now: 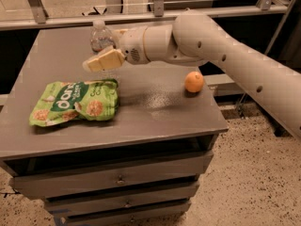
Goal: Move water bottle near green rice chip bag
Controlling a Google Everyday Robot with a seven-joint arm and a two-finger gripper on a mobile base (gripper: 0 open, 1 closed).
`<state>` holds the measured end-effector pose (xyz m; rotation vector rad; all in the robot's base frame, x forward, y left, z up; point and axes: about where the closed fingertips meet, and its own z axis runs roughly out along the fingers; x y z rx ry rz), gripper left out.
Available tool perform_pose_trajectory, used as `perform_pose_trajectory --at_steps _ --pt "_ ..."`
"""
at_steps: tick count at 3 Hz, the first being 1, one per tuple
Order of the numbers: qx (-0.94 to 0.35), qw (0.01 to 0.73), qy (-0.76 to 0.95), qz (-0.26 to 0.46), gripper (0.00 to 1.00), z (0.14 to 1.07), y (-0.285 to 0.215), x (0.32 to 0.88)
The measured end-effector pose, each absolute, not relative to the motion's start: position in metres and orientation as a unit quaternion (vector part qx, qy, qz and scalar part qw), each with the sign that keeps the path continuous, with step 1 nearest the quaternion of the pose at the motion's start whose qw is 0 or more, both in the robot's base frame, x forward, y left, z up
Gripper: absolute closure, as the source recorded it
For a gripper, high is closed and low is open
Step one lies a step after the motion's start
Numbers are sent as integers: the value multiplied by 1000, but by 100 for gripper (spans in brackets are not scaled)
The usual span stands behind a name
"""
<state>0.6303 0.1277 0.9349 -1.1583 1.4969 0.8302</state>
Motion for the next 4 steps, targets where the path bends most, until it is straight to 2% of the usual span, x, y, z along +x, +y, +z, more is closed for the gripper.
perform_pose_trajectory --at_steps 2,3,4 --pt "-474 513 631 339 0 930 116 631" --pt "-442 522 655 319 0 911 66 639" --pt "-392 547 685 280 0 895 -18 662"
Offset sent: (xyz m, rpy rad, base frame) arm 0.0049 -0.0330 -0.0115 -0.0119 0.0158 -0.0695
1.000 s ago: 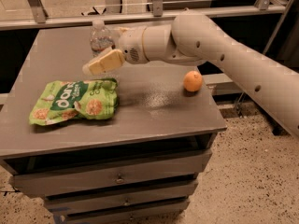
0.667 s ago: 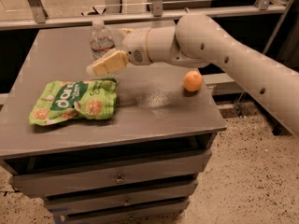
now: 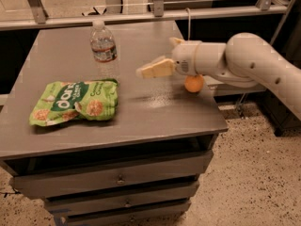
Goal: Move water bottle near green rice chip bag
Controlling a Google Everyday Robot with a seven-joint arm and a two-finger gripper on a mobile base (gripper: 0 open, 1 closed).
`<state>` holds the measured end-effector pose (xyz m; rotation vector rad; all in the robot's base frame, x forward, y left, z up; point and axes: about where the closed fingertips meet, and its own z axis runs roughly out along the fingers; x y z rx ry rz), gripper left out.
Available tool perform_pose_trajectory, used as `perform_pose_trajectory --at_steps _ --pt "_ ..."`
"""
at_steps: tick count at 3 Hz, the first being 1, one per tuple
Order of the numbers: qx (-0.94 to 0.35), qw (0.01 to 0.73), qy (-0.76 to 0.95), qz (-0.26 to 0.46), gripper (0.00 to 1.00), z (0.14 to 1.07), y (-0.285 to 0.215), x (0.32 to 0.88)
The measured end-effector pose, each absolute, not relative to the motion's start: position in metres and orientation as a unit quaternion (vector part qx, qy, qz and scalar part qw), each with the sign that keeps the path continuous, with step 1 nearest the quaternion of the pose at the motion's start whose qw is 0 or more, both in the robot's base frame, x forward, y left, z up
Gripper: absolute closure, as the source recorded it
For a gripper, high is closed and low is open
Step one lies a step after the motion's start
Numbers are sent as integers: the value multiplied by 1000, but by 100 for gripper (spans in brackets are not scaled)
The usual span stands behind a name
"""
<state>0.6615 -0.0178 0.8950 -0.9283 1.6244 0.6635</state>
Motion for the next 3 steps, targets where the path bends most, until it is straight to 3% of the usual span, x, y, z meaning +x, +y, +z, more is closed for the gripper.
perform_pose_trajectory --at_steps 2,3 --pt "-352 602 686 209 0 914 -121 732" --pt "-345 616 678 201 0 933 -131 737"
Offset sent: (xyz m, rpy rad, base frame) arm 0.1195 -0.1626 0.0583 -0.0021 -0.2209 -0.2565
